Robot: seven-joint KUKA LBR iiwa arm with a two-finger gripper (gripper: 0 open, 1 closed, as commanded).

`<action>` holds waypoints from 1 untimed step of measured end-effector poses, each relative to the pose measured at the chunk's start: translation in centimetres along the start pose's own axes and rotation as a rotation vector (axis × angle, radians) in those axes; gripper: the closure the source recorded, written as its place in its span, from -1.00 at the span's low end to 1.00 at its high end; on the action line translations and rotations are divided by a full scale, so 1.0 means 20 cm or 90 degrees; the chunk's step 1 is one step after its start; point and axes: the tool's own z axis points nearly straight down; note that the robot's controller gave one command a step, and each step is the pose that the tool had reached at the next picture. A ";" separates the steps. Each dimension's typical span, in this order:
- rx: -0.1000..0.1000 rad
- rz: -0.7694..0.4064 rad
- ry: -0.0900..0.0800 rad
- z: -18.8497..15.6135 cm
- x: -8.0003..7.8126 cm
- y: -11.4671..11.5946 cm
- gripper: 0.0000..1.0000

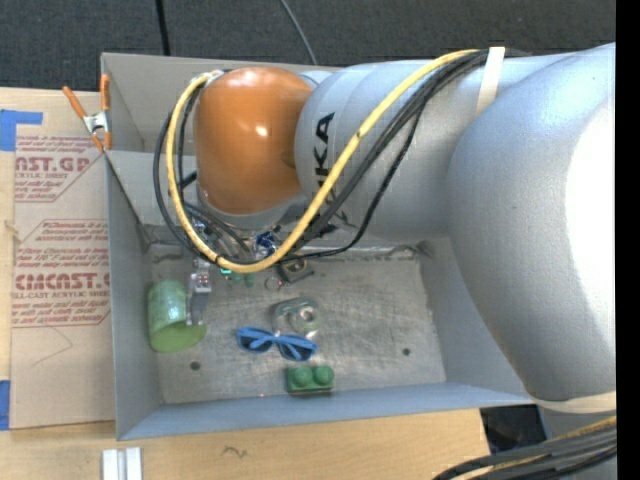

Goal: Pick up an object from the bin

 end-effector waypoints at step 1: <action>-0.002 0.096 -0.007 0.59 0.09 -0.17 -1.00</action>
Offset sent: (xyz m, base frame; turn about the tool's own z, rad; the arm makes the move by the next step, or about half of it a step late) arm -0.0189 -0.0348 -0.1169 0.1483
